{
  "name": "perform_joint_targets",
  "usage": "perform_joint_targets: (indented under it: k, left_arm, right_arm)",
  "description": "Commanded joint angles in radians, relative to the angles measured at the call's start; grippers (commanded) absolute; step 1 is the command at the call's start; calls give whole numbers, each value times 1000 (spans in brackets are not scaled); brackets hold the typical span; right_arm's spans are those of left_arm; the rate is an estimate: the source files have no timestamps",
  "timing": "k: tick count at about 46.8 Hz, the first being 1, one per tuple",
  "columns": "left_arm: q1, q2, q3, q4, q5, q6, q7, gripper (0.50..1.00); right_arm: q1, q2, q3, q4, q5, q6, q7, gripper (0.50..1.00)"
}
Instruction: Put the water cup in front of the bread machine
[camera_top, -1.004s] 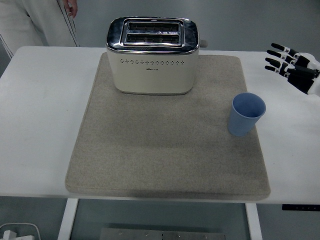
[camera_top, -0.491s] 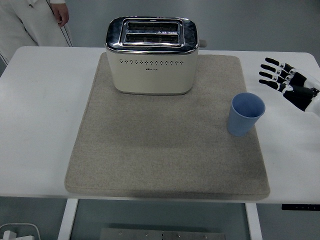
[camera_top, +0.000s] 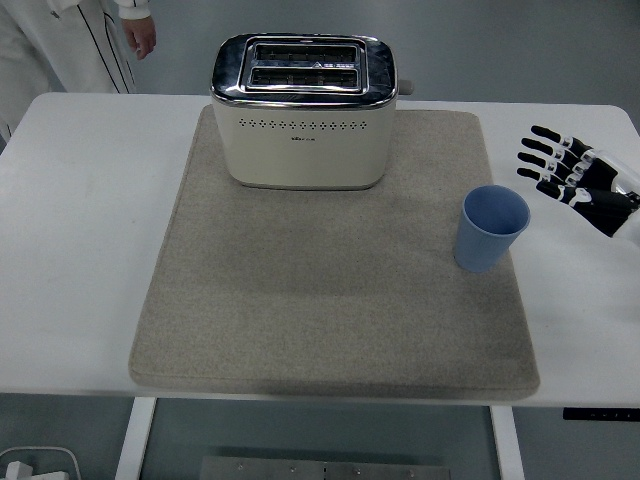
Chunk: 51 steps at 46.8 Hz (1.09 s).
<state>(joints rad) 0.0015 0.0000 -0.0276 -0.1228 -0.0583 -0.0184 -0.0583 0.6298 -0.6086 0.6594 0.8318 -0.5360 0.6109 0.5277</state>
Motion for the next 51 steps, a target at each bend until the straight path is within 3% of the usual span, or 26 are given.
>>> perform_joint_targets:
  k: [1, 19, 51]
  left_arm:
    - [0, 0, 0, 0, 0, 0, 0, 1000]
    - [0, 0, 0, 0, 0, 0, 0, 1000]
    - [0, 0, 0, 0, 0, 0, 0, 1000]
  right_arm:
    - [-13, 0, 2, 12, -12, 0, 14, 928]
    - [-64, 1, 2, 44, -70, 0, 58, 928]
    - [-94, 43, 16, 55, -150, -37, 83, 928]
